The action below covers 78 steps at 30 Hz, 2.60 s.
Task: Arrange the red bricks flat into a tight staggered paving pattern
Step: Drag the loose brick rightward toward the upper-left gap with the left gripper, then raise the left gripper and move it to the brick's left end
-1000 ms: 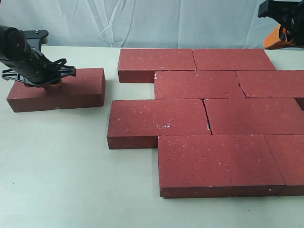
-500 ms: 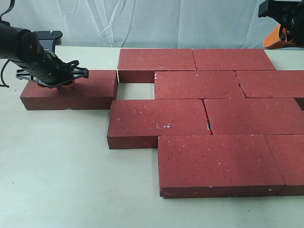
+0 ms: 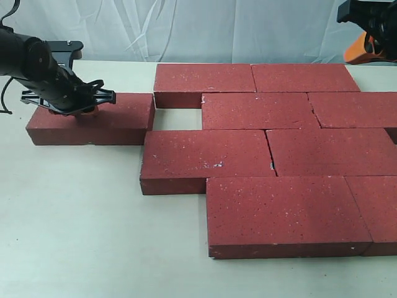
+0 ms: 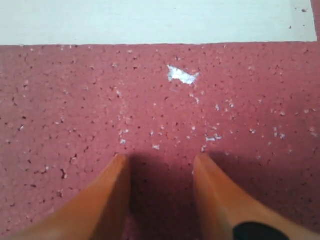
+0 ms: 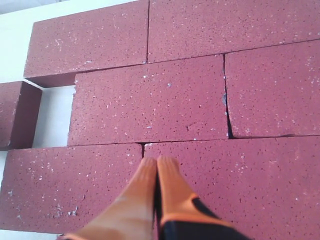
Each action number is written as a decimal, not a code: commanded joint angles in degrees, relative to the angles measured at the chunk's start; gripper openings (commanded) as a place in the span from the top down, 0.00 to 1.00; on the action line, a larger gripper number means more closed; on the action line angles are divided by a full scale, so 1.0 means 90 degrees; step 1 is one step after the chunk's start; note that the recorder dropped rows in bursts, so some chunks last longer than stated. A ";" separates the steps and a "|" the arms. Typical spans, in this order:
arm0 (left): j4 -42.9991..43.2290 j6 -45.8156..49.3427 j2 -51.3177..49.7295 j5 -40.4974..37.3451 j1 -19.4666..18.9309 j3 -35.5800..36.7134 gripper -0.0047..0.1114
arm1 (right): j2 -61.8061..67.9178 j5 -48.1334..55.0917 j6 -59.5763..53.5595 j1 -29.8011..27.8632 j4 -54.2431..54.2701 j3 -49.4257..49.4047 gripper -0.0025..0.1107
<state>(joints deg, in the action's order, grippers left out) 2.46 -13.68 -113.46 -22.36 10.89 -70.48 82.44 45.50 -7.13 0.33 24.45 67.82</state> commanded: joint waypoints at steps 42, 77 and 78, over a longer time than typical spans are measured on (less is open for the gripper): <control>-0.0574 -0.0085 0.0083 -0.0057 -0.0088 0.0097 0.61 | 0.0012 -0.0074 -0.0040 -0.0030 0.0013 -0.0021 0.98; -0.0862 -0.0085 0.0266 0.0007 0.0772 0.0097 0.61 | 0.0012 -0.0074 -0.0040 -0.0030 0.0013 -0.0021 0.98; -0.0862 -0.0085 0.0374 0.0007 0.0772 0.0097 0.61 | 0.0012 -0.0074 -0.0040 -0.0030 0.0013 -0.0021 0.98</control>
<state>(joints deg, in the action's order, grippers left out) -4.23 -14.03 -112.25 -21.16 17.46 -70.02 82.44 45.50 -7.13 0.33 24.45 67.82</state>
